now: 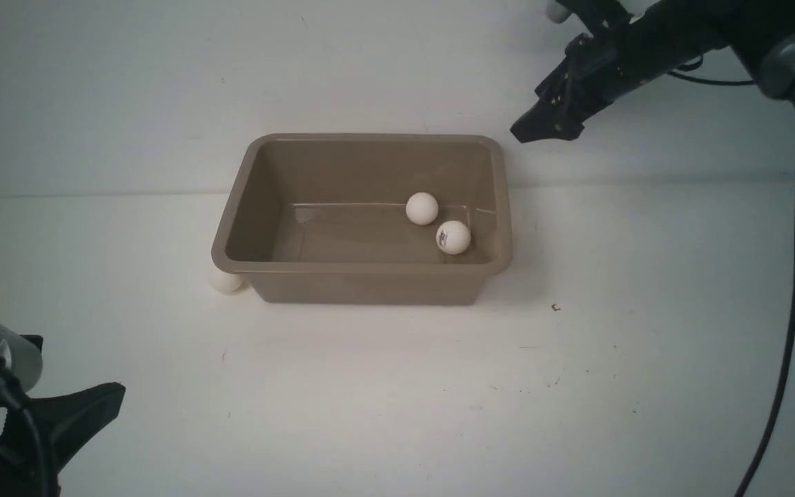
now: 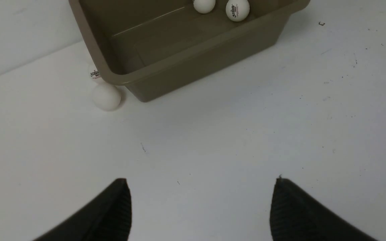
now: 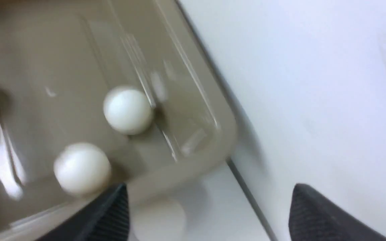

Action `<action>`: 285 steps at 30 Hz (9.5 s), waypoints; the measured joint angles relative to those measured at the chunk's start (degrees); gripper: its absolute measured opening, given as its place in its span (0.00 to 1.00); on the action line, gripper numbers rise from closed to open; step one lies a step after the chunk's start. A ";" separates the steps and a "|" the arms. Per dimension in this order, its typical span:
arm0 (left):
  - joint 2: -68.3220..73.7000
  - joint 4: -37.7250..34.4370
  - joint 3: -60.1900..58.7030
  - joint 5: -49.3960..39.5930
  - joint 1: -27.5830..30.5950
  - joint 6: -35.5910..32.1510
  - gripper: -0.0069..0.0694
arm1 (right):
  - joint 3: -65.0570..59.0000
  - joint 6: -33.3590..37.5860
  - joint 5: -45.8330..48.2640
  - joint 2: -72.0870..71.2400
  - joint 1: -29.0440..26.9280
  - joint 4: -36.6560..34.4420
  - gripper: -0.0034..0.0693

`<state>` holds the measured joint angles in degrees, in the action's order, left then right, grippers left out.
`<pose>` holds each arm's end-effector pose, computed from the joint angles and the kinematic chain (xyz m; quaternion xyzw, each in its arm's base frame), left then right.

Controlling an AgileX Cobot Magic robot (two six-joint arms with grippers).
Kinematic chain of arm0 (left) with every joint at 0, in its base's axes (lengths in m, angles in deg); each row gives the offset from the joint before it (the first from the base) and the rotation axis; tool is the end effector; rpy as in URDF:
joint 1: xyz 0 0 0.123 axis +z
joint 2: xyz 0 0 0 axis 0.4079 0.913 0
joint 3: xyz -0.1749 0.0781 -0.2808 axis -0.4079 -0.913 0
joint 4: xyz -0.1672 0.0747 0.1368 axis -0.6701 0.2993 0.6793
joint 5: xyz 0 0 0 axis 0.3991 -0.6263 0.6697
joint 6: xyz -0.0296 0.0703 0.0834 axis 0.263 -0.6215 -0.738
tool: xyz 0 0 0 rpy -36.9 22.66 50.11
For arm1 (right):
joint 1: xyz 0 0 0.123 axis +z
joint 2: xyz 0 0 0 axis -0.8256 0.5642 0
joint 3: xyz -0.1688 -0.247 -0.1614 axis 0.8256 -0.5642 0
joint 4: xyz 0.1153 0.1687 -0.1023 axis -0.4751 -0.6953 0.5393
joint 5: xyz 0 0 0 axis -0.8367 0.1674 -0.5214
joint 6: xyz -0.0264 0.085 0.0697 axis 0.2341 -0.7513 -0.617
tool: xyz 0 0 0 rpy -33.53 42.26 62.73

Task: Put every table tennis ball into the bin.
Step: Use the right arm to clamp the table tennis ball closest to it

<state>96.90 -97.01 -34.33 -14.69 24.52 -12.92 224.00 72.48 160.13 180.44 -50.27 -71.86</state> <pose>0.0547 -0.0410 0.3347 0.2145 0.8473 -0.0914 0.4772 0.5574 0.1131 0.2653 -0.5097 0.7806 0.1502 0.3290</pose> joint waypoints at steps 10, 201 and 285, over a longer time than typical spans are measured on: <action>0.00 0.00 0.00 0.00 0.00 -0.32 0.74 | 0.00 5.08 0.00 0.05 -0.85 3.02 0.78; 0.00 -3.65 0.00 -0.69 0.00 -5.19 0.74 | -27.17 -18.75 -1.54 -32.00 -0.01 19.14 0.61; 0.00 -5.57 0.00 -0.10 0.00 -5.37 0.74 | -31.81 20.93 -10.02 -11.04 -1.73 -3.71 0.71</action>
<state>96.90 -102.58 -34.33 -14.79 24.52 -18.29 192.19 93.41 150.11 169.39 -52.00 -75.58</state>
